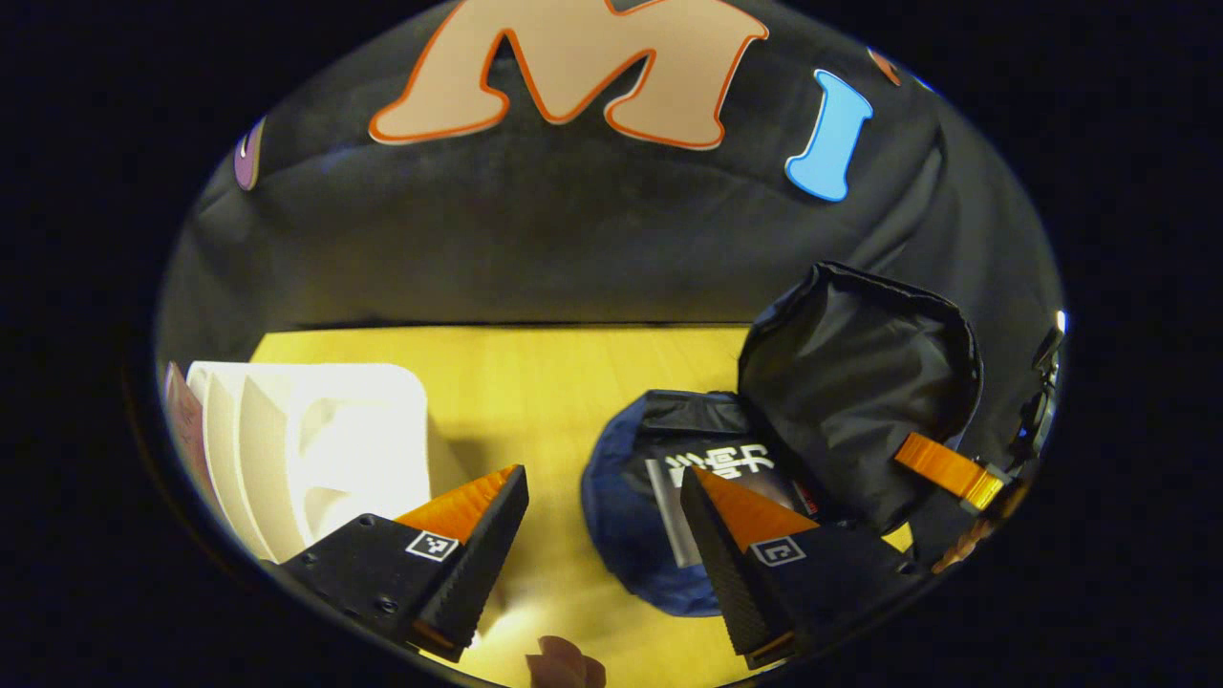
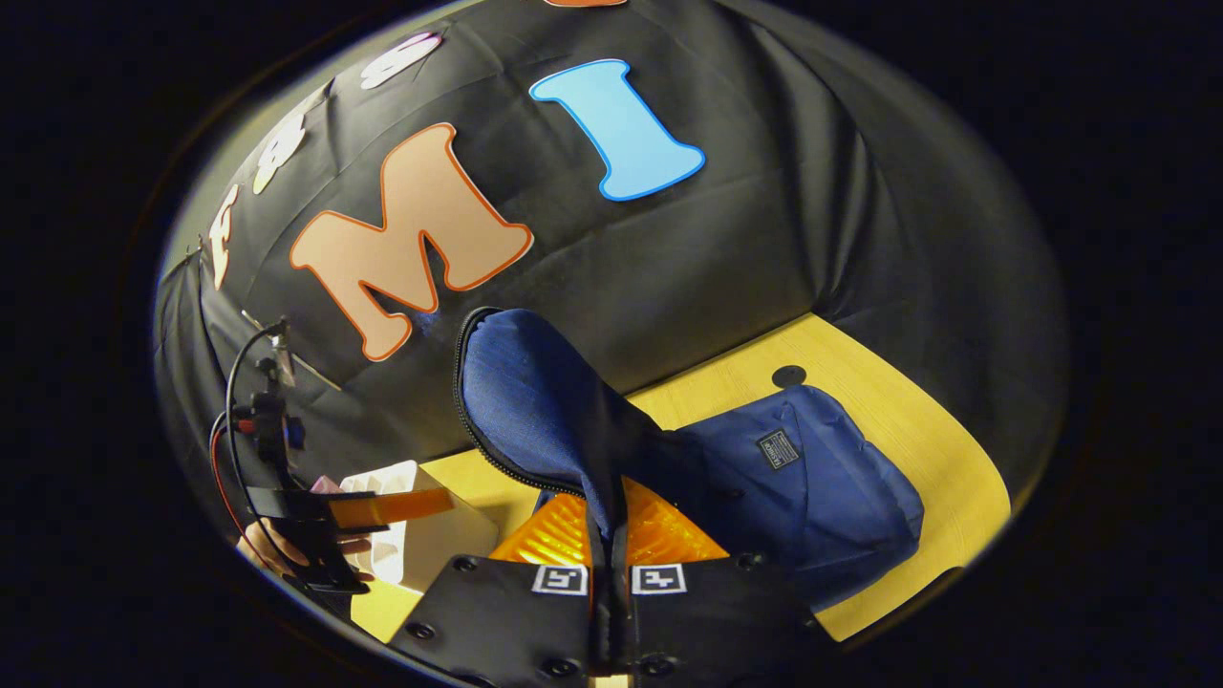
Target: Open the schoolbag, grab two books from the bookshelf and put them into the schoolbag.
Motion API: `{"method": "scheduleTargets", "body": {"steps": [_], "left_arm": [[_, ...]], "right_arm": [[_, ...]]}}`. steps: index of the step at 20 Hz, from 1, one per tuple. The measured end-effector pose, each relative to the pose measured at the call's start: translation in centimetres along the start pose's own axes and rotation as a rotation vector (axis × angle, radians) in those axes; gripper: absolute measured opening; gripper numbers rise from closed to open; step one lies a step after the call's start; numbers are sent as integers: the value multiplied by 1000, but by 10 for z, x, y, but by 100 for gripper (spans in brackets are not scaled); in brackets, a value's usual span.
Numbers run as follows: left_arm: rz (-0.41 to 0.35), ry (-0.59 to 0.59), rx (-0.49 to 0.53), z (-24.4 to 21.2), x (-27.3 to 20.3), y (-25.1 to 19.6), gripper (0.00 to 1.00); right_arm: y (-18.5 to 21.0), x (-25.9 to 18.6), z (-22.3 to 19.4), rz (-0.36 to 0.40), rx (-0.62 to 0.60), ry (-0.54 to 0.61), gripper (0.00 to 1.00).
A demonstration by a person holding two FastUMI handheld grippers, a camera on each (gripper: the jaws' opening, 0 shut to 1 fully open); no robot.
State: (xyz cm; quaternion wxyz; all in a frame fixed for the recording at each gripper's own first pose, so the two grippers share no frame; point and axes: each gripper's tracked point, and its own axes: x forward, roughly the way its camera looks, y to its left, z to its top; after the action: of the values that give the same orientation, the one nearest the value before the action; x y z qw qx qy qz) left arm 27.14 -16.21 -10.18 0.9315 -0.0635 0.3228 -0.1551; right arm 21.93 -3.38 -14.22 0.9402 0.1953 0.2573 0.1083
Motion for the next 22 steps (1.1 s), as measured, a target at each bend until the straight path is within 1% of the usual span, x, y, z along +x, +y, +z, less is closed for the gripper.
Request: {"method": "scheduleTargets", "body": {"steps": [2, 3, 4, 5, 6, 7, 9, 13, 14, 15, 17, 19, 22], "left_arm": [[43, -41, 33, 10, -20, 24, 94], [67, -66, 47, 14, -29, 37, 94], [88, -89, 59, 21, -40, 50, 94], [109, -108, 66, 26, -53, 63, 99], [131, -127, 65, 31, -64, 76, 94], [149, -140, 62, 33, -73, 90, 94], [186, -165, 49, 42, -95, 117, 94], [265, -230, 53, 59, -134, 177, 94], [279, -225, 48, 57, -141, 190, 98], [299, -214, 40, 55, -150, 206, 93], [318, -203, 32, 53, -161, 234, 94], [356, -181, 25, 48, -172, 268, 93], [381, -170, 4, 48, -179, 301, 93]], "right_arm": [[-5, 0, 5, 0, 2, -4, 5], [-5, 0, 6, -1, 4, -6, 5], [-4, 1, 8, -1, 9, -7, 2], [-5, 1, 8, -2, 9, -9, 3], [-4, 0, 9, -2, 10, -9, 5], [-3, 0, 8, -2, 7, -9, 3], [-2, 0, 6, -2, -7, -5, 5], [-3, 1, 7, -6, -5, -4, 3], [-2, 1, 7, -7, -7, -3, 3], [-2, 1, 6, -8, -10, -2, 3], [-2, 0, 8, -10, -13, -4, 5], [-3, 0, 8, -12, -14, -2, 3], [-4, -1, 11, -20, -12, -4, 3]]}}
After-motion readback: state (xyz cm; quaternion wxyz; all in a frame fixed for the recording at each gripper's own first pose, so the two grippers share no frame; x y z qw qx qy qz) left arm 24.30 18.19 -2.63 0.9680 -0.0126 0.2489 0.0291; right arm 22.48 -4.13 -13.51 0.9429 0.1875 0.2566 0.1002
